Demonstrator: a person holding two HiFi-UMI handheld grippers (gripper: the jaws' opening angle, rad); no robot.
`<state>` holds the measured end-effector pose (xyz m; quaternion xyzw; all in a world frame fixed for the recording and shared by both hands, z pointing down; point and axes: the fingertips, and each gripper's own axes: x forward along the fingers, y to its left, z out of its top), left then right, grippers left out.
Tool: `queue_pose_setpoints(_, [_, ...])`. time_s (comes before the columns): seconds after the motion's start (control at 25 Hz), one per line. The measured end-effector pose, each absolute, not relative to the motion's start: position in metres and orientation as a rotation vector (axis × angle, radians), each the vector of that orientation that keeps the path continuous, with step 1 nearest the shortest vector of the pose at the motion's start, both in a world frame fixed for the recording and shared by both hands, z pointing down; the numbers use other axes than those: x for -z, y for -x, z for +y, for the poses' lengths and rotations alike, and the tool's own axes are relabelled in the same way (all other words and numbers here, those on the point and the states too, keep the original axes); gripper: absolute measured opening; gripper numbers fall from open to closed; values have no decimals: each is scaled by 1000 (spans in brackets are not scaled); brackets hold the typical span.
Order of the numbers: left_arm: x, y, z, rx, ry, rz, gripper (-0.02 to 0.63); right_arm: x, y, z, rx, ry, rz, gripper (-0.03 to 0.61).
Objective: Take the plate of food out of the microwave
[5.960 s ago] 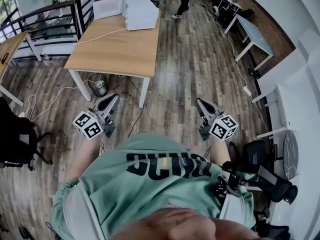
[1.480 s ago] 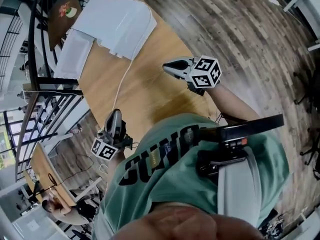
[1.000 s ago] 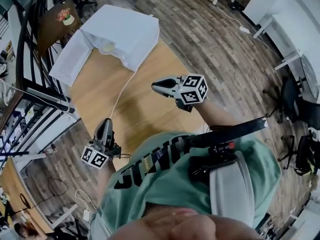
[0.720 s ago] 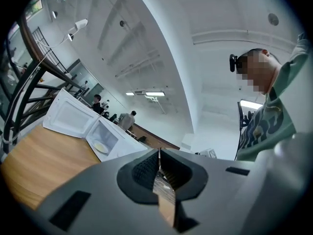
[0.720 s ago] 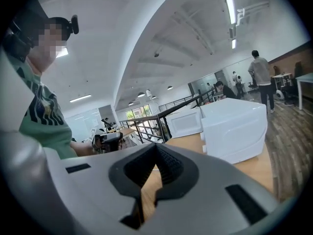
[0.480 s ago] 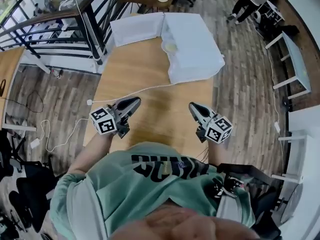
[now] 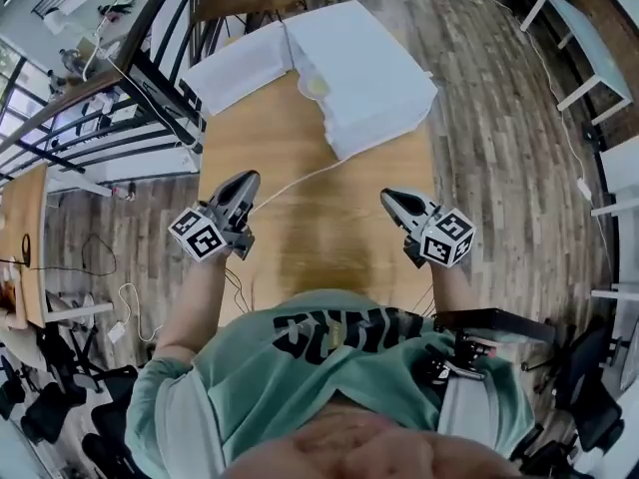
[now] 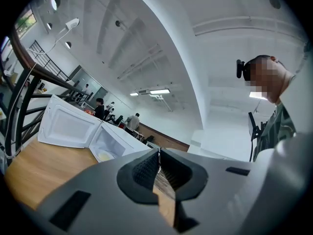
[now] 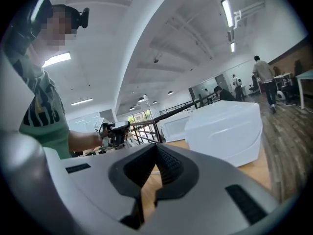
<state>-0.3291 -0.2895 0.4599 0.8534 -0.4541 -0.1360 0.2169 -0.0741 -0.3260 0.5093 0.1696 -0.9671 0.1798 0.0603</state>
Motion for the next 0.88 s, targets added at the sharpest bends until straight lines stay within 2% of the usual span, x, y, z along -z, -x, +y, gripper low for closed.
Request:
queue_pose_setpoints(0.56, [-526,352,-374,380,-2287,-1192,14,-510,101,-384,-463,-572,-2971,6])
queue_pose_setpoints(0.88, [-559,368,-462,415,-2219,-1143,15,-448,142,-461,-201,-609,-3029,6])
